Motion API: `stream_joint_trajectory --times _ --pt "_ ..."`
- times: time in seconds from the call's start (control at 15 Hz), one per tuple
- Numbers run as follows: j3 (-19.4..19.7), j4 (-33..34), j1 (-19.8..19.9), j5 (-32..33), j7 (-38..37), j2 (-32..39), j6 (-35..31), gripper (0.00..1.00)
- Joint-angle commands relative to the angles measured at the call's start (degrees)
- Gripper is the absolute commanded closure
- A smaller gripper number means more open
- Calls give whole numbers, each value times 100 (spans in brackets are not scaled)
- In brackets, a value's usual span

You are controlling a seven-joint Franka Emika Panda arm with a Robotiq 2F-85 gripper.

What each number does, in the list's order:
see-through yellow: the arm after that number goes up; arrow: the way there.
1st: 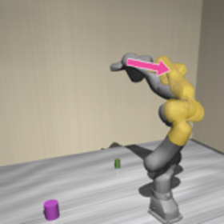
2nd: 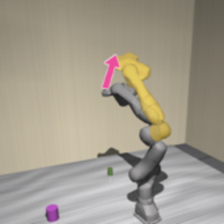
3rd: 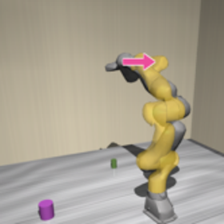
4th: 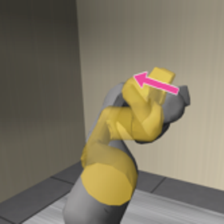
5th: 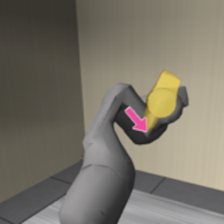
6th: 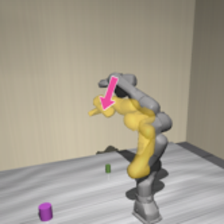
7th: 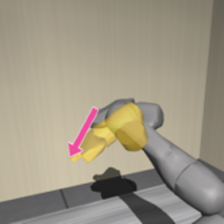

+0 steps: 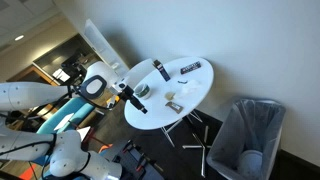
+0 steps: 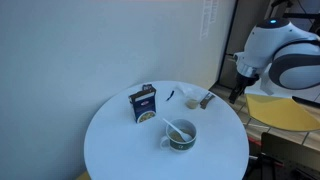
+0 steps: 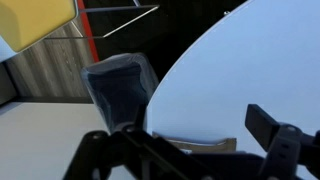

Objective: Pick up the brown packet from the table and throw it in the grey bin

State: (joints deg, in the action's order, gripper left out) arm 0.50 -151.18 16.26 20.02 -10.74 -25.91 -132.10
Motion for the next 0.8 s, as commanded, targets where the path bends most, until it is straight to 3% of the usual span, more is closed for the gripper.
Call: stream_joint_trajectory --times 0.0,0.27,0.73 --pt "84 12 -87 42 -30 -2 29 0" --pt "84 12 -87 42 -30 -2 29 0" --pt "-42 340 305 -4 -2137 612 -375 0"
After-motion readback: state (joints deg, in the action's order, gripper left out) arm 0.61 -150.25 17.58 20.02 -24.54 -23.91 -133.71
